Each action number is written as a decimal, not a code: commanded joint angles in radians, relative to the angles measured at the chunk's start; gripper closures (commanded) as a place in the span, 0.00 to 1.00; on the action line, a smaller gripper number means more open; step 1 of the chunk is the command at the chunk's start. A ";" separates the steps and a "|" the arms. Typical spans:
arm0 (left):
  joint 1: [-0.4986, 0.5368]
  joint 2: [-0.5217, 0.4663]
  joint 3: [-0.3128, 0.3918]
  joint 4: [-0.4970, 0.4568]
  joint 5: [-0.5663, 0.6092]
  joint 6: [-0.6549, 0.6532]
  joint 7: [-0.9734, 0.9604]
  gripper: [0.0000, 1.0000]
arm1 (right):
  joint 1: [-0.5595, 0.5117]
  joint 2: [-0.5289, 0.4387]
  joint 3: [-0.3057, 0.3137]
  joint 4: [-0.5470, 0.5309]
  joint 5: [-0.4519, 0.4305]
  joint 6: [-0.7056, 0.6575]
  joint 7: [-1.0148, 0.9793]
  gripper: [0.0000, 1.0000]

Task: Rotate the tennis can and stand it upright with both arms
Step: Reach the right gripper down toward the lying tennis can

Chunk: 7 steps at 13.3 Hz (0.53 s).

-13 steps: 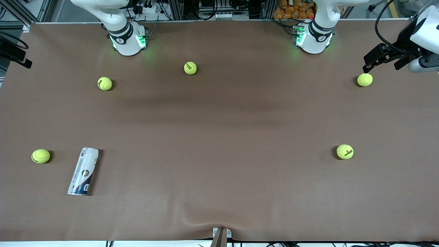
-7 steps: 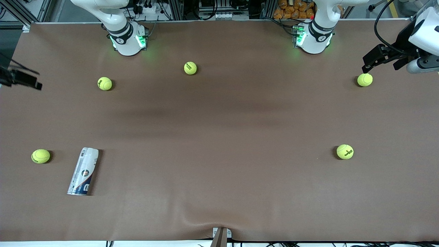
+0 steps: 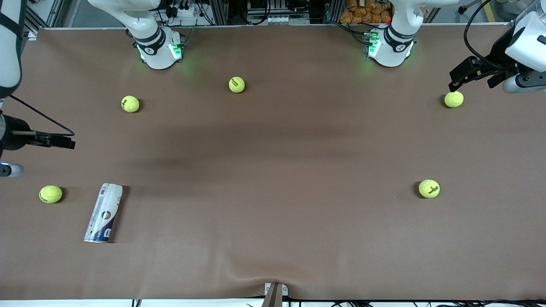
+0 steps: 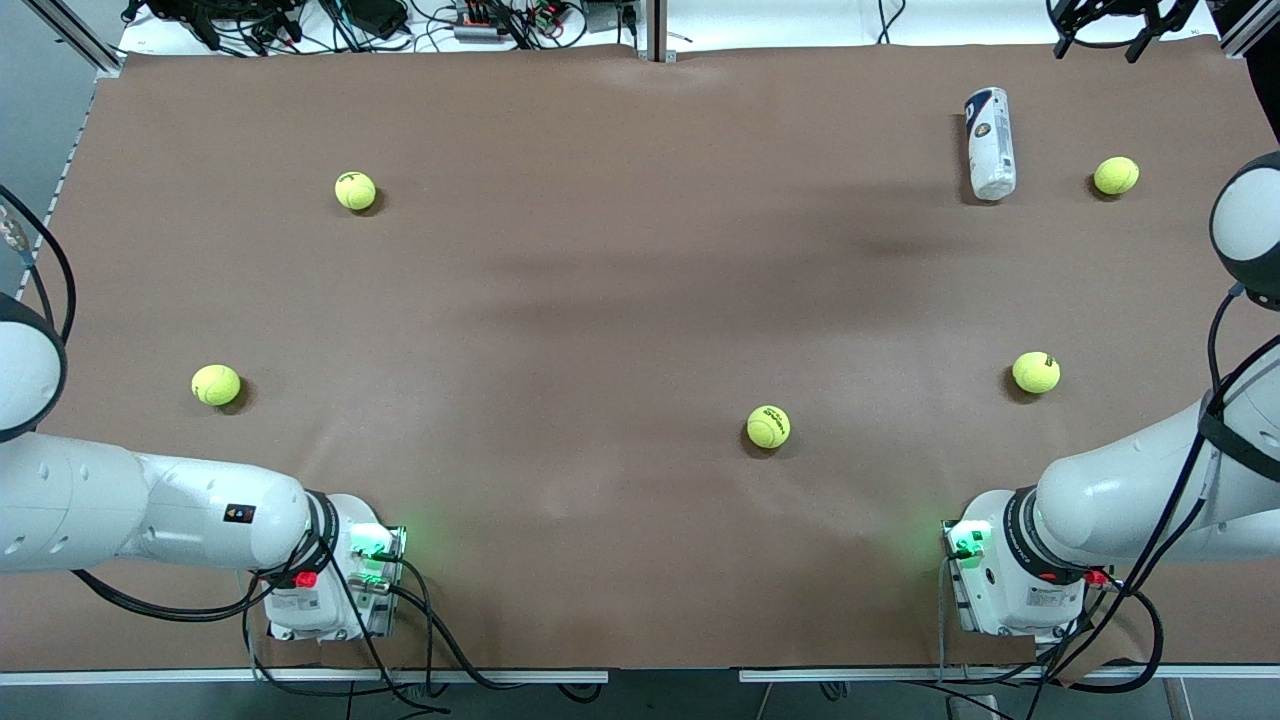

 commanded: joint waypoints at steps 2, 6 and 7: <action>0.011 0.000 -0.008 0.001 0.000 -0.007 0.026 0.00 | 0.000 0.076 0.002 0.016 -0.010 0.084 0.010 0.00; 0.014 -0.002 -0.005 0.004 0.001 -0.009 0.026 0.00 | -0.013 0.188 0.002 0.016 -0.016 0.185 0.008 0.00; 0.014 -0.002 -0.005 0.004 0.001 -0.009 0.026 0.00 | -0.013 0.222 0.002 0.016 -0.017 0.221 0.008 0.00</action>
